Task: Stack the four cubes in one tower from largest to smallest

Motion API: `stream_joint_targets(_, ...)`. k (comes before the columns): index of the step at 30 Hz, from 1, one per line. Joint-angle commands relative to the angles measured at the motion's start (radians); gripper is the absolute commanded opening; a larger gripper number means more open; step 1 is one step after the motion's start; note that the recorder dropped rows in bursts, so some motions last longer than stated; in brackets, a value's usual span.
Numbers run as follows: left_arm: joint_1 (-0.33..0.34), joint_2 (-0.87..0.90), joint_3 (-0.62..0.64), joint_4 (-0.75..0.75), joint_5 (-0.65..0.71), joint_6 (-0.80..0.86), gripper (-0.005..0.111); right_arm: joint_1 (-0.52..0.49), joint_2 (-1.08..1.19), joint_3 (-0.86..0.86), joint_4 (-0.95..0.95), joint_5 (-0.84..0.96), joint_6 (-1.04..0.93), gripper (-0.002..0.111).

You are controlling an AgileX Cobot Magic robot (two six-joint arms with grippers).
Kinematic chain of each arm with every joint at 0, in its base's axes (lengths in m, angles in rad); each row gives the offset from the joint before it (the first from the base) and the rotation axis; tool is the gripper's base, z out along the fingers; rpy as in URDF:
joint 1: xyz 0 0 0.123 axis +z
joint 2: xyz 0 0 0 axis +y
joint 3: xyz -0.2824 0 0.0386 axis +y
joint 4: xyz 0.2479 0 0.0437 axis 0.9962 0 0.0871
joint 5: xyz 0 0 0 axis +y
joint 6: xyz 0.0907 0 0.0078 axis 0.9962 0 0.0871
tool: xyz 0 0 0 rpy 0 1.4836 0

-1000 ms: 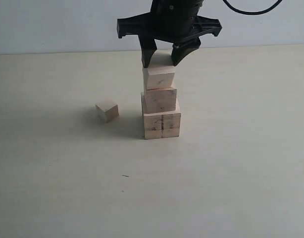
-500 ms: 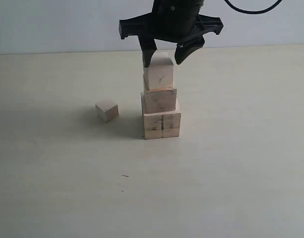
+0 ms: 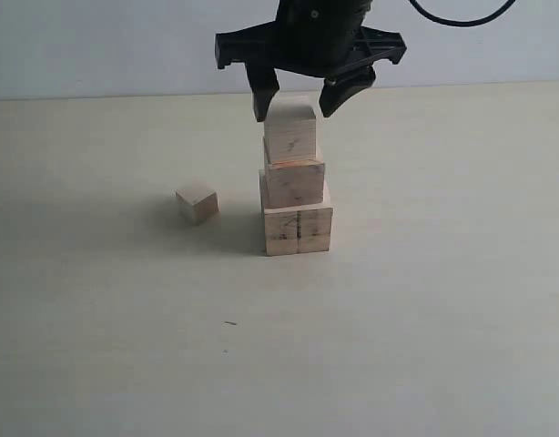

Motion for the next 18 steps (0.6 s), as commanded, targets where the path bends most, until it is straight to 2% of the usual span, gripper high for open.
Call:
stream_joint_targets(1, -0.007, -0.006, -0.002, 0.002, -0.008, 0.004, 0.000, 0.000, 0.015, 0.001, 0.001, -0.020, 0.000, 0.068)
stream_joint_targets(18, -0.007, -0.006, -0.002, 0.002, -0.008, 0.004, 0.000, 0.000, 0.043, 0.001, -0.024, 0.018, 0.056, 0.068)
